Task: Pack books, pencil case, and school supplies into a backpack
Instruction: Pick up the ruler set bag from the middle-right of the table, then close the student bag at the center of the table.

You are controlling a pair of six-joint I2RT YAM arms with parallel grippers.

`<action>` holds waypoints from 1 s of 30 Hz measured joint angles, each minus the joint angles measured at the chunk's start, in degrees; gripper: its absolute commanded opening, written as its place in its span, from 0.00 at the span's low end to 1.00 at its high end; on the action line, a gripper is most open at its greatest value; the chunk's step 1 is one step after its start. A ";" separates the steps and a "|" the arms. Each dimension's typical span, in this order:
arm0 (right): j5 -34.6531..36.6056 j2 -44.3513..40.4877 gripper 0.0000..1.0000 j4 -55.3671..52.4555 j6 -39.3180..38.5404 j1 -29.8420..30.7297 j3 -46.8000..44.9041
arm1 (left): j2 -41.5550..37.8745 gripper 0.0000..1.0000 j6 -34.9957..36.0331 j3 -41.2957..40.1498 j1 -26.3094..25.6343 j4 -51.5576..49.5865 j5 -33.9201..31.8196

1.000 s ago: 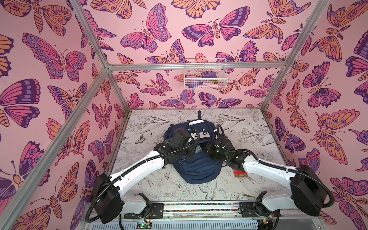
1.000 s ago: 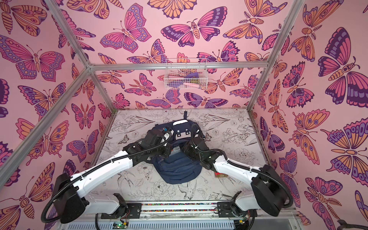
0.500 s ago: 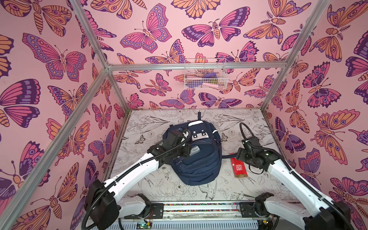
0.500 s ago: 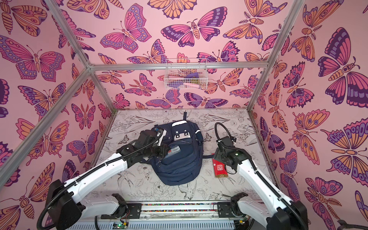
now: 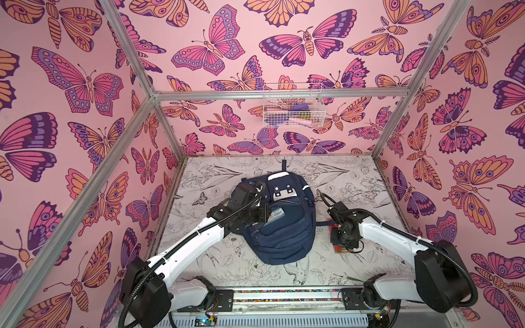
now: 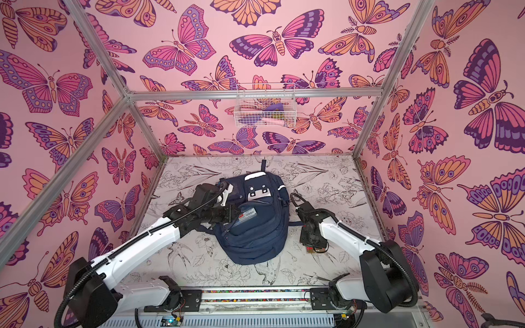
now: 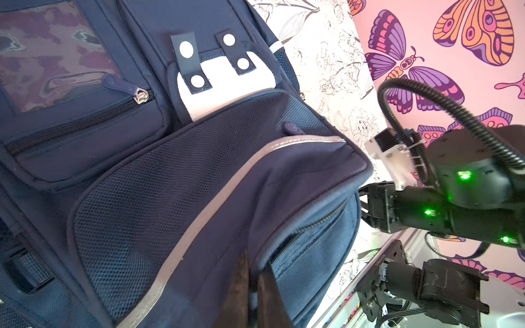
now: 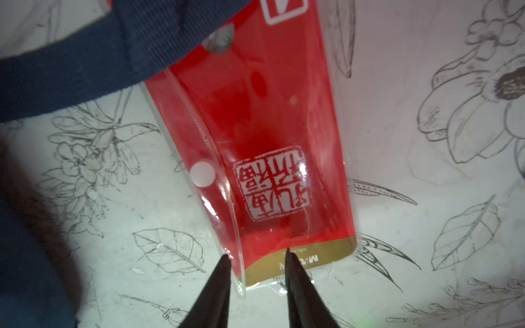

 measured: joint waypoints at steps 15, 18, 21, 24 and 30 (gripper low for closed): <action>2.51 3.85 0.05 2.51 2.05 1.53 0.48 | 0.76 0.00 -0.35 -0.02 1.53 0.09 2.78; 5.70 0.46 0.02 -0.24 3.06 1.53 0.52 | 0.79 0.00 -0.35 -0.02 1.64 0.09 2.97; 9.01 -4.15 0.00 -4.42 4.15 1.46 1.62 | 0.85 0.00 -0.37 0.00 1.66 0.09 3.17; 11.17 -8.70 0.00 -8.48 4.55 1.38 4.85 | 0.87 0.00 -0.66 0.00 1.75 0.09 3.30; 13.31 -19.96 0.00 -12.66 3.26 4.46 15.47 | 0.74 0.44 -2.86 0.00 2.08 0.13 4.98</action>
